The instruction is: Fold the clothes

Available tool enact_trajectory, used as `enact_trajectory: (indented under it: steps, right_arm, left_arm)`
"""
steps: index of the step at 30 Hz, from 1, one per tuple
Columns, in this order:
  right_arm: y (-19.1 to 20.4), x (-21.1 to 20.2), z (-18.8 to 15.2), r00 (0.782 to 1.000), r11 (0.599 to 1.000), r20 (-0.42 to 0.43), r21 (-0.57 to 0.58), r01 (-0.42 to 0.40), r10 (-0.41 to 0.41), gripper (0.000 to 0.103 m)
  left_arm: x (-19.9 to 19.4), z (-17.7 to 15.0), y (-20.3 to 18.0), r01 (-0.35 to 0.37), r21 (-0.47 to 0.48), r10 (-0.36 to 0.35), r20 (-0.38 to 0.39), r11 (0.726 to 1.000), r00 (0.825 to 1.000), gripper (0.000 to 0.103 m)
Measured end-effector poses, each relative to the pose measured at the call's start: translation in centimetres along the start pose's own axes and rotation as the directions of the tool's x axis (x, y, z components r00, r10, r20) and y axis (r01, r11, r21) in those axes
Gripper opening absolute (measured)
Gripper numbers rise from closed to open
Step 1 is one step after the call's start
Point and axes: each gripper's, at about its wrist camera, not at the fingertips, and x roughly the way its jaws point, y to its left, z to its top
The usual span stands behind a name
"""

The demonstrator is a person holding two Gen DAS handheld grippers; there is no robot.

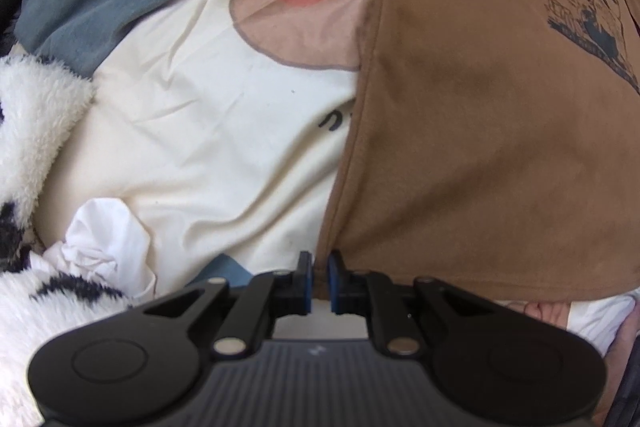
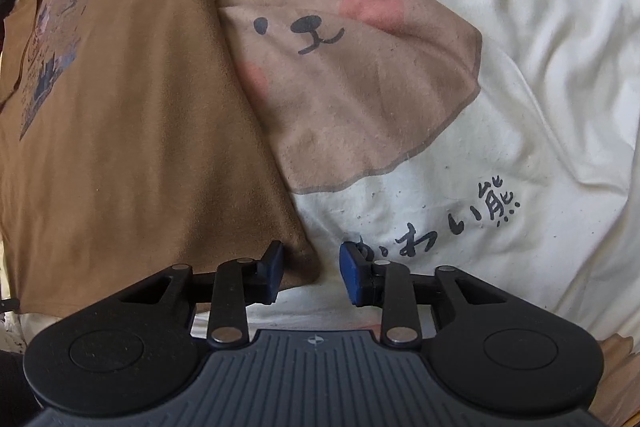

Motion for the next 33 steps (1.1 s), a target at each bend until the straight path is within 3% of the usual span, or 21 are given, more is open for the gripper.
enact_trajectory:
  steps: [2, 12, 14, 24, 29, 31, 33]
  right_arm:
    - [0.1, 0.1, -0.2, 1.000, 1.000, -0.004, -0.007, -0.014, 0.014, 0.023]
    - [0.6, 0.4, -0.7, 1.000, 0.999, 0.010, -0.032, -0.008, 0.008, 0.026]
    - [1.0, 0.3, -1.0, 1.000, 0.998, -0.006, -0.058, -0.001, 0.000, 0.003]
    - [2.6, -4.7, -2.1, 1.000, 0.998, -0.007, -0.058, 0.025, -0.025, 0.003]
    - [2.9, -7.3, -0.4, 0.999, 0.998, 0.029, -0.052, 0.026, -0.024, 0.003]
    - [3.2, -8.6, -0.4, 0.999, 0.998, 0.047, -0.054, 0.026, -0.023, 0.003]
    - [3.5, -10.1, -0.5, 0.998, 0.998, 0.069, -0.055, 0.017, -0.013, 0.003]
  left_arm:
    - [0.3, 0.1, -0.2, -0.003, 0.013, 0.003, -0.003, 1.000, 1.000, 0.009]
    - [0.6, 0.0, 0.1, 0.016, -0.020, -0.016, 0.003, 1.000, 1.000, 0.009]
    - [0.4, 0.0, 0.1, 0.027, -0.025, -0.026, 0.008, 0.999, 1.000, 0.008]
    - [-1.7, -0.7, 1.3, 0.117, -0.051, -0.114, 0.052, 0.992, 0.992, 0.007]
    - [-4.2, -1.0, 2.0, 0.168, -0.035, -0.165, 0.088, 0.985, 0.982, 0.007]
    - [-4.1, -4.5, 6.2, 0.188, -0.024, -0.185, 0.108, 0.982, 0.977, 0.007]
    - [-4.7, -3.6, 4.8, 0.209, -0.022, -0.205, 0.128, 0.978, 0.970, 0.007]
